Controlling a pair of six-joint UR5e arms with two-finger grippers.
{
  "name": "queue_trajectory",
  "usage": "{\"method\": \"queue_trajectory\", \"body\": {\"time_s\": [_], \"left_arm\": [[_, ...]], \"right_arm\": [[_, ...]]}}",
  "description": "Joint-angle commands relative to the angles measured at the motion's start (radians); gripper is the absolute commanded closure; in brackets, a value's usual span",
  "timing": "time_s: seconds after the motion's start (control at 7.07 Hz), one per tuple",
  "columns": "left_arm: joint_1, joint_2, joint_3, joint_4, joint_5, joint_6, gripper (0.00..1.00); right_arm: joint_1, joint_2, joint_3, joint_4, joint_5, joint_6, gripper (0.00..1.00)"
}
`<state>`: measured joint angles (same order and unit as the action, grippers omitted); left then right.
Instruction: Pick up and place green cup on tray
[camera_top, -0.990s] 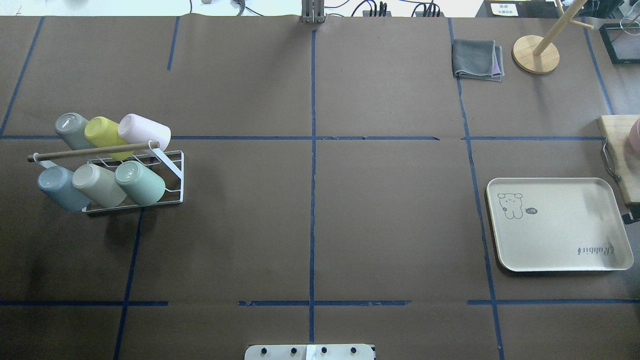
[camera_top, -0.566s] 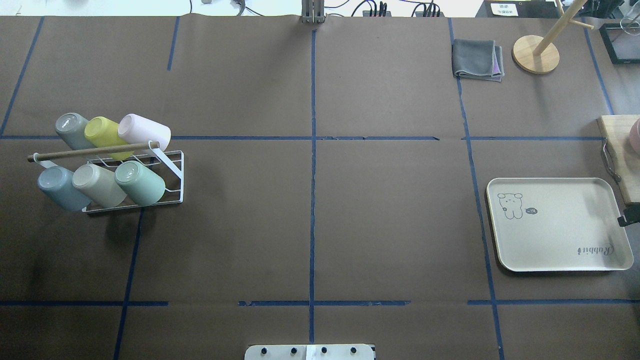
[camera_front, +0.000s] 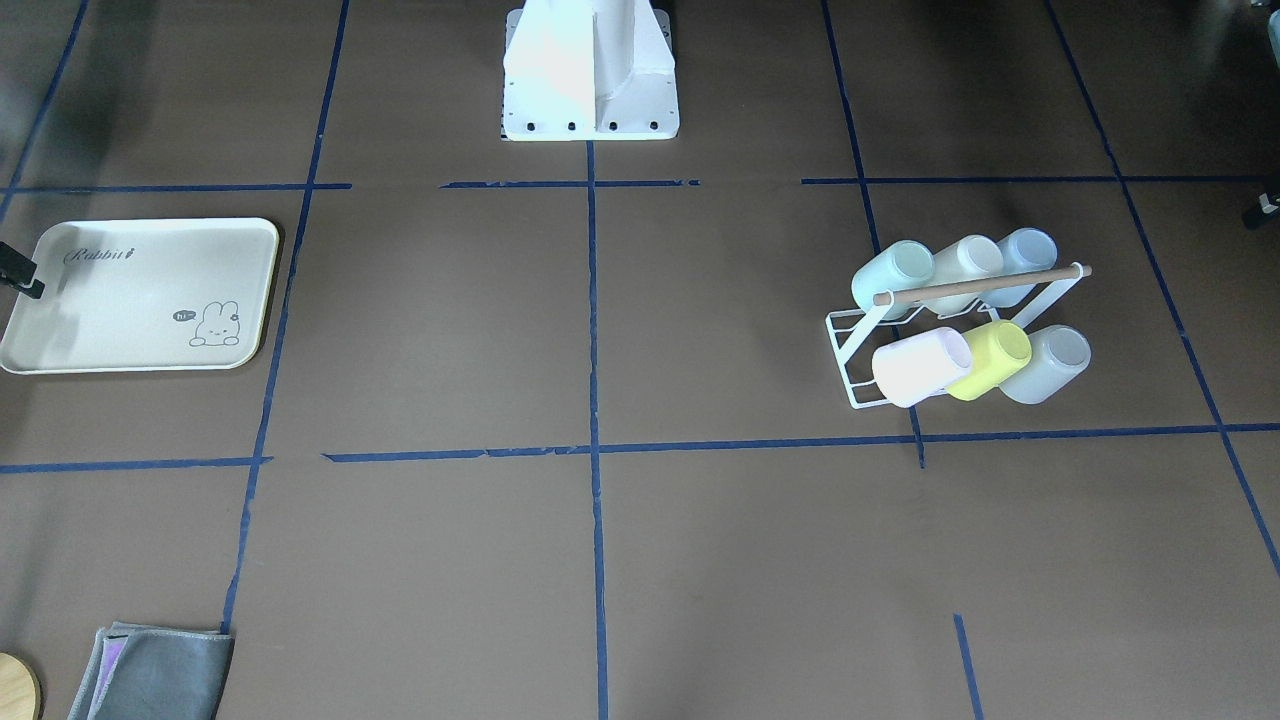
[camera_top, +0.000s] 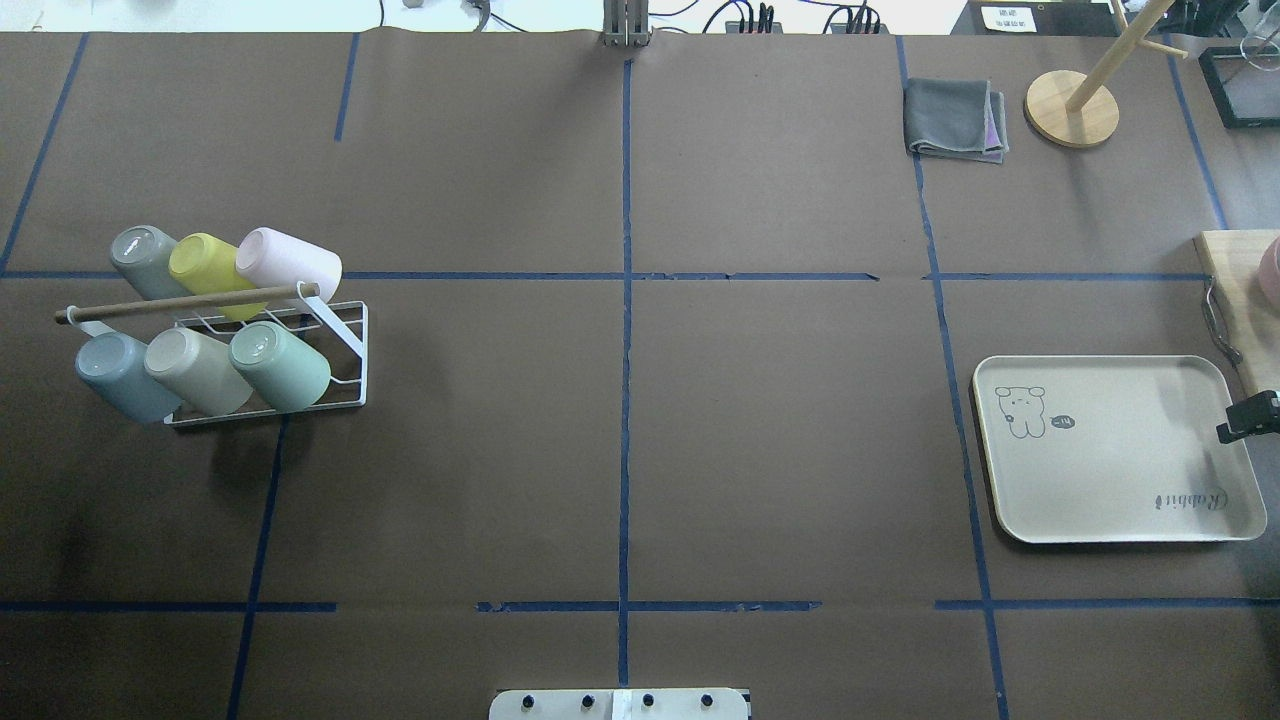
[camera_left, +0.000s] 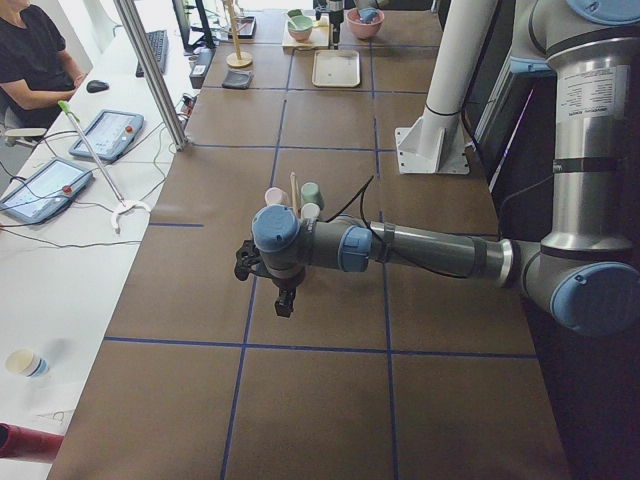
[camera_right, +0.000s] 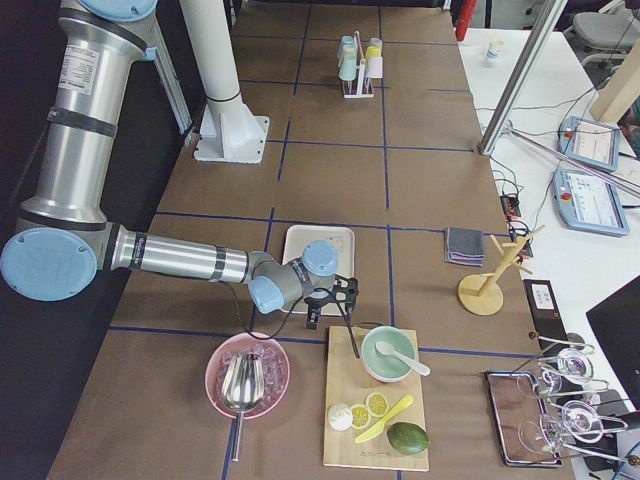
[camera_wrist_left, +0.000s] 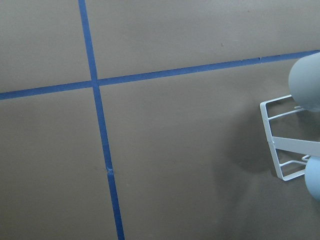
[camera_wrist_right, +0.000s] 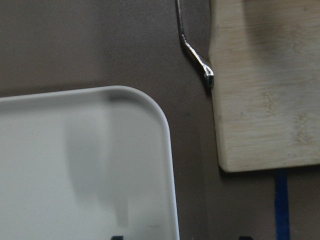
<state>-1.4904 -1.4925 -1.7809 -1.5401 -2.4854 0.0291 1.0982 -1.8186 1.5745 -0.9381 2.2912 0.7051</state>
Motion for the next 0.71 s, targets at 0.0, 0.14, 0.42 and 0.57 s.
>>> {"method": "queue_trajectory", "body": {"time_s": [0.0, 0.14, 0.42, 0.57], "left_arm": [[-0.001, 0.0, 0.001, 0.0, 0.0, 0.0, 0.0], [-0.001, 0.0, 0.002, 0.0, 0.0, 0.0, 0.0], [-0.001, 0.0, 0.002, 0.0, 0.0, 0.002, 0.0], [0.001, 0.0, 0.002, 0.0, 0.0, 0.0, 0.0]], "right_arm": [[-0.015, 0.001, -0.01, 0.001, 0.002, 0.001, 0.21], [-0.02, 0.001, -0.014, 0.001, 0.004, 0.001, 0.22], [-0.02, 0.001, -0.022, 0.001, 0.004, -0.002, 0.28], [-0.02, 0.001, -0.024, 0.001, 0.004, -0.006, 0.3]]}}
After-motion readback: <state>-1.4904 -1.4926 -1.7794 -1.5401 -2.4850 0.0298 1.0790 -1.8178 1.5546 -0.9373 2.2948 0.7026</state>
